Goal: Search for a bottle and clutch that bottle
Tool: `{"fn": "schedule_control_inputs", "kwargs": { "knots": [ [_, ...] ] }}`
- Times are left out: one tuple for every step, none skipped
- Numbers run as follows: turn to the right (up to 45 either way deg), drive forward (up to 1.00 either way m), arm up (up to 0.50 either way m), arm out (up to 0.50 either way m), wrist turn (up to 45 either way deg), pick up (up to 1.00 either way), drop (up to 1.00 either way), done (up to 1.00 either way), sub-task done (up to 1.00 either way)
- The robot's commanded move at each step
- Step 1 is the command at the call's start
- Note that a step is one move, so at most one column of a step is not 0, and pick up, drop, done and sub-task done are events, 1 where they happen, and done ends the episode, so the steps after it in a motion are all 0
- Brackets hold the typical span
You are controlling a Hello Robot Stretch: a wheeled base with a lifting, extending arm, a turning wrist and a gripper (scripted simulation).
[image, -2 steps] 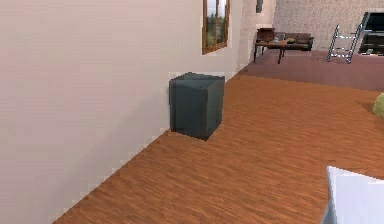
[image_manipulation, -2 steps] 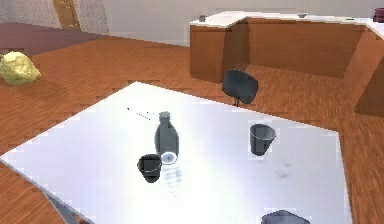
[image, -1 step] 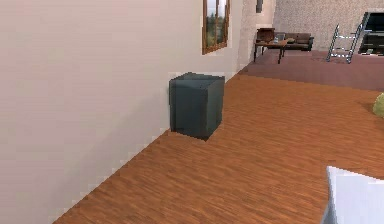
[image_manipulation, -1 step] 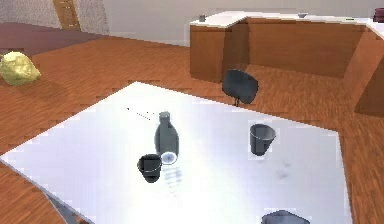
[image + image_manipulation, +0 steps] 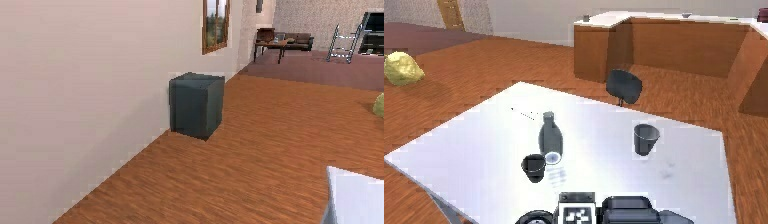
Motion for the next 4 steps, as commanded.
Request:
{"fn": "schedule_control_inputs", "kwargs": {
  "knots": [
    [0.0, 0.0, 0.0, 0.34, 0.0, 0.0, 0.0, 0.0, 0.0],
    [0.0, 0.0, 0.0, 0.0, 45.0, 0.0, 0.0, 0.0, 0.0],
    [0.0, 0.0, 0.0, 0.0, 45.0, 0.0, 0.0, 0.0, 0.0],
    [0.0, 0.0, 0.0, 0.0, 45.0, 0.0, 0.0, 0.0, 0.0]
  ]
}}
